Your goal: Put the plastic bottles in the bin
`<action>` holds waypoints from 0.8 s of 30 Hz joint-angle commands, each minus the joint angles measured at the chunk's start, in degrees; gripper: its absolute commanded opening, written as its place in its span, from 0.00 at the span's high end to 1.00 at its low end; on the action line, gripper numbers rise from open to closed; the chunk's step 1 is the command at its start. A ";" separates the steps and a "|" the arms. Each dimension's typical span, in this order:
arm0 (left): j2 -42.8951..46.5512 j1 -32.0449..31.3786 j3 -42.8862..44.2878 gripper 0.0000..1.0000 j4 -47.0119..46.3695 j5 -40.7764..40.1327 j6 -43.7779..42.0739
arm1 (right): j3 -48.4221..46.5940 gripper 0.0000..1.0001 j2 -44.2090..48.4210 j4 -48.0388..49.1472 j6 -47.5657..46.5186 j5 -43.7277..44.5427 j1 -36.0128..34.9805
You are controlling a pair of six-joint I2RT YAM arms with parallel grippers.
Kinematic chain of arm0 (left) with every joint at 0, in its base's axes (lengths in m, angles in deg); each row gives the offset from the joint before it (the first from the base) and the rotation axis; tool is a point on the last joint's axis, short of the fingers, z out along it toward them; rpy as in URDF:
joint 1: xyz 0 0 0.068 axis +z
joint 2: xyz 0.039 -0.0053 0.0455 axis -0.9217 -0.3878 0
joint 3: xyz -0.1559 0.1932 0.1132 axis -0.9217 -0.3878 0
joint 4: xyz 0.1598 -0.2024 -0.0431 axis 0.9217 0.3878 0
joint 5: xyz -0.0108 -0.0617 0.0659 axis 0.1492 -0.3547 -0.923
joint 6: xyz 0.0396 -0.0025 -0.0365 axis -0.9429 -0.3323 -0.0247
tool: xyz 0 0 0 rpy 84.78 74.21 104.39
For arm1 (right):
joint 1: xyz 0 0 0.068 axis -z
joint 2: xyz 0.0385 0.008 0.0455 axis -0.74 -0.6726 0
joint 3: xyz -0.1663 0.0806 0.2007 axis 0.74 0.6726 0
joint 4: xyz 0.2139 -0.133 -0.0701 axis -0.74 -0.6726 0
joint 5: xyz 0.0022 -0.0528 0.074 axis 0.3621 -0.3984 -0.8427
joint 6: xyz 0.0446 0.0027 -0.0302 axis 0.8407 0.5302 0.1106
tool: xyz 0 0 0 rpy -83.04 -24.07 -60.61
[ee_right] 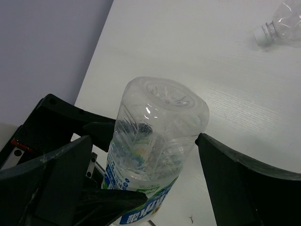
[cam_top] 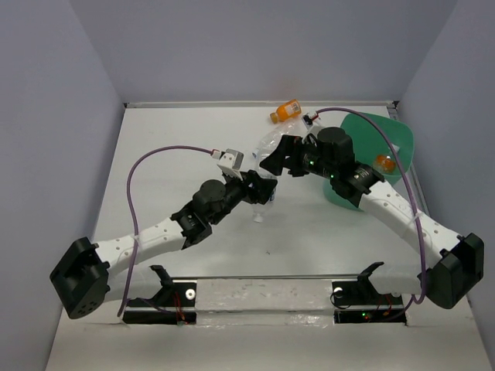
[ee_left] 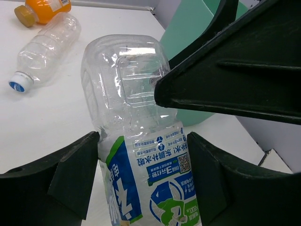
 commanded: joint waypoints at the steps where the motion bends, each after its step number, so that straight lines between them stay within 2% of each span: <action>1: 5.02 -1.38 0.90 0.51 -8.57 7.08 -0.60 | 0.70 0.00 0.29 3.11 -0.31 2.01 -0.63; 4: 6.07 -1.47 1.17 0.51 -9.18 9.72 -0.08 | 0.70 0.00 -0.15 3.73 0.03 0.70 -0.63; 12: 7.39 -1.39 2.13 0.51 -11.03 14.82 1.95 | 2.55 0.02 0.99 12.76 2.67 -8.61 -0.63; 14: 7.40 -1.39 2.05 0.48 -10.94 14.12 1.68 | 2.20 0.11 2.04 13.05 3.72 -8.80 -0.63; 15: 7.40 -1.39 2.13 0.45 -10.51 13.08 1.42 | 2.11 0.24 2.57 13.05 3.99 -8.28 -0.63; 16: 7.22 -1.39 2.74 0.36 -9.81 12.37 0.81 | 2.02 0.34 3.79 12.87 3.99 -7.23 -0.63; 17: 7.13 -1.39 3.01 0.32 -8.23 11.32 0.37 | 1.85 0.51 4.41 11.83 3.90 -4.61 -0.63; 20: 7.13 -1.39 3.72 0.13 -5.51 9.90 -1.30 | -1.13 0.60 5.73 7.87 2.07 1.20 -0.02; 23: 8.53 -1.47 3.46 0.05 -2.08 7.02 -3.40 | -5.26 0.62 6.70 3.48 -0.04 3.14 3.57; 24: 9.58 -1.39 3.02 0.04 -1.28 5.61 -4.02 | -7.36 0.63 6.88 2.86 -0.40 3.07 7.33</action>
